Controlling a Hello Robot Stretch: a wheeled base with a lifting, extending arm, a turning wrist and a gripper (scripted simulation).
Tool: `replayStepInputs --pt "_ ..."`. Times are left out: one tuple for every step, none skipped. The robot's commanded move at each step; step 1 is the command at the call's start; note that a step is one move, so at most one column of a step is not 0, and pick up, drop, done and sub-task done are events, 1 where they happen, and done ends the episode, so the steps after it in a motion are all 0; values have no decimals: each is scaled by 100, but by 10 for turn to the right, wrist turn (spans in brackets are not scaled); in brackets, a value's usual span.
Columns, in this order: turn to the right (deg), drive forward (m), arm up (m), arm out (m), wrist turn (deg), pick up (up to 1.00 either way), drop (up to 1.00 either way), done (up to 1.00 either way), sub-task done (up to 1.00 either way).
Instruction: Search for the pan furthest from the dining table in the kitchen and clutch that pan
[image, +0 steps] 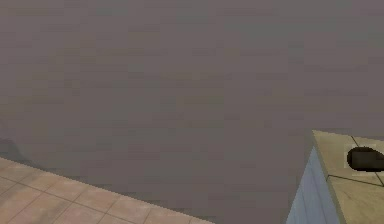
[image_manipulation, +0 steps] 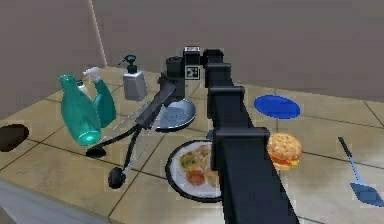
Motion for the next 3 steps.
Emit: replayStepInputs --pt "0 0 0 0 450 0 0 0 0" --pt "0 0 0 0 450 0 0 0 0" --pt "0 0 0 0 180 0 0 0 0"
